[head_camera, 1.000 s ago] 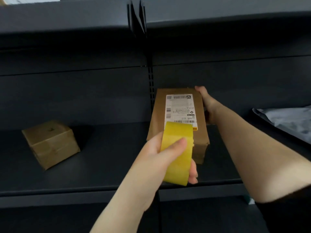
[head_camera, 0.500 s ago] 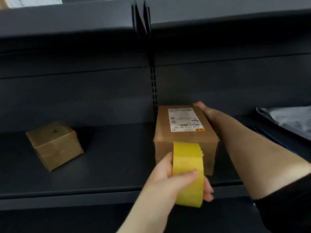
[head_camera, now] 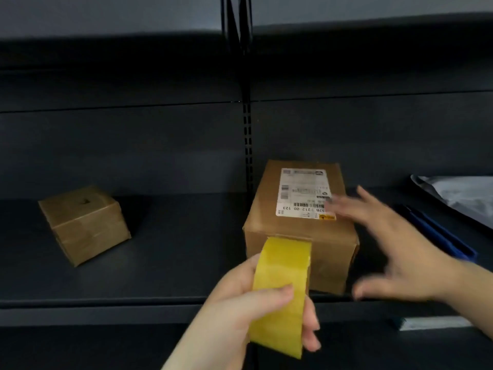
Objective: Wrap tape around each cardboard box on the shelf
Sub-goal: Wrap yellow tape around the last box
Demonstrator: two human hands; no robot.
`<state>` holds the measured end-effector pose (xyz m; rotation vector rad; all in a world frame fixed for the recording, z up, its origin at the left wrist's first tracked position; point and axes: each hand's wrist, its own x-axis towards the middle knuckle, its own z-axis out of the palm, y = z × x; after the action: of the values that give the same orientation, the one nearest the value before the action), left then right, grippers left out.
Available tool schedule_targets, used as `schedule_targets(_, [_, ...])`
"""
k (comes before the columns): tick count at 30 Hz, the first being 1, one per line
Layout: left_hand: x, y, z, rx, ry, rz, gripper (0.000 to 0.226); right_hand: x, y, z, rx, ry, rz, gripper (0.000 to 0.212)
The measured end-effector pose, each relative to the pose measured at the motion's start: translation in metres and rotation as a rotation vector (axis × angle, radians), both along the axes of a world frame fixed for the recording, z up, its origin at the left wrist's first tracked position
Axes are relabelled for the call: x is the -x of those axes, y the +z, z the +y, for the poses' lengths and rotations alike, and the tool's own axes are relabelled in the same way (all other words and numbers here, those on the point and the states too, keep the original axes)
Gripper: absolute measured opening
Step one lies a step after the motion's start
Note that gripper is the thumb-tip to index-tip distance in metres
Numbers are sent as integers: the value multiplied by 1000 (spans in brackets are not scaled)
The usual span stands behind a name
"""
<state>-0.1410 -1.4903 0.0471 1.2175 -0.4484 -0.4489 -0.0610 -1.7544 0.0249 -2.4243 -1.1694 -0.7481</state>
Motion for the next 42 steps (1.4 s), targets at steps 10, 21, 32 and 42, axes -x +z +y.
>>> schedule_targets(10, [-4,4,20,25,-81,-8,35,9,-35,27,149,-97,-365,108])
schedule_targets(21, [-13,19,35,-181,76,-99,39,-1,15,40,-54,-230,-131,117])
schedule_targets(32, [-21,25,24,-171,99,-270,32,-28,55,42,-187,-234,118,113])
schedule_targets(42, [-14,25,9,-55,150,-138,46,-51,81,25,-499,-191,486,99])
